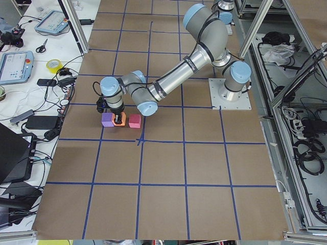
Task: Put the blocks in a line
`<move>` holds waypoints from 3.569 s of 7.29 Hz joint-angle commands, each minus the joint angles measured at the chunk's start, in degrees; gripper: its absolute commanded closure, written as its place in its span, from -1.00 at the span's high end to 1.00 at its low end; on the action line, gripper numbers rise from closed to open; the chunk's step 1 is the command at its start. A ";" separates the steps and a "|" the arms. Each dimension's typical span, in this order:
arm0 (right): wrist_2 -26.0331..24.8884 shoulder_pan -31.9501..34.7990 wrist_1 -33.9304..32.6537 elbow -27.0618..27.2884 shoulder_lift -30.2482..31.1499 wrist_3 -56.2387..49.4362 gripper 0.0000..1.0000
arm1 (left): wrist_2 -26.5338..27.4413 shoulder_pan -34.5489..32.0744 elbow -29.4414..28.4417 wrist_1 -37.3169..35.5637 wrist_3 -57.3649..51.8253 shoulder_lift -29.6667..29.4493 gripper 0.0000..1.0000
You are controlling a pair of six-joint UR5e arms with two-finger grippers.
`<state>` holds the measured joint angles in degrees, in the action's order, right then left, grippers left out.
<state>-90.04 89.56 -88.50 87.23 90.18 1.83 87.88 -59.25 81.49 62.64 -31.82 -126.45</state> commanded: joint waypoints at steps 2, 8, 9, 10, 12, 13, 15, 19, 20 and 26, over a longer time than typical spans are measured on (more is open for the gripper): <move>-0.13 0.00 0.00 0.04 0.00 0.02 1.00 | 0.01 0.01 0.42 -0.24 0.18 -0.20 -0.98; 0.82 0.00 0.88 -0.04 0.17 0.72 1.00 | 0.01 0.01 0.51 -0.24 0.54 -0.91 -0.95; 0.57 0.00 0.88 -0.04 0.17 0.89 1.00 | 0.01 0.01 0.51 -0.24 0.54 -1.08 -0.95; 0.83 0.00 0.62 -0.04 0.17 0.81 1.00 | 0.09 0.01 0.42 -0.24 0.62 -1.08 -0.92; -0.04 0.00 0.70 -0.13 0.26 0.63 1.00 | 0.18 0.01 0.60 -0.24 0.62 -1.08 0.00; -0.13 0.00 0.70 -0.31 0.35 0.63 1.00 | 0.09 0.01 0.42 -0.24 0.19 -1.00 0.67; -0.14 0.00 0.88 -0.57 0.26 0.28 1.00 | 0.09 0.01 1.29 -0.24 0.00 -0.56 0.92; -0.31 0.00 0.79 -0.48 0.17 0.28 1.00 | 0.53 -0.69 0.43 5.26 -0.17 5.39 1.00; -0.31 0.00 0.70 -0.48 0.17 0.28 1.00 | 0.36 -1.22 0.07 10.35 0.18 9.68 1.00; -0.40 0.00 0.70 -0.31 0.26 0.46 1.00 | 0.18 -21.91 -1.43 25.78 22.97 28.79 1.00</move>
<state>-90.41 89.56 -88.08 86.88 90.41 2.22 87.95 -74.97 79.97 88.14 -17.41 -99.31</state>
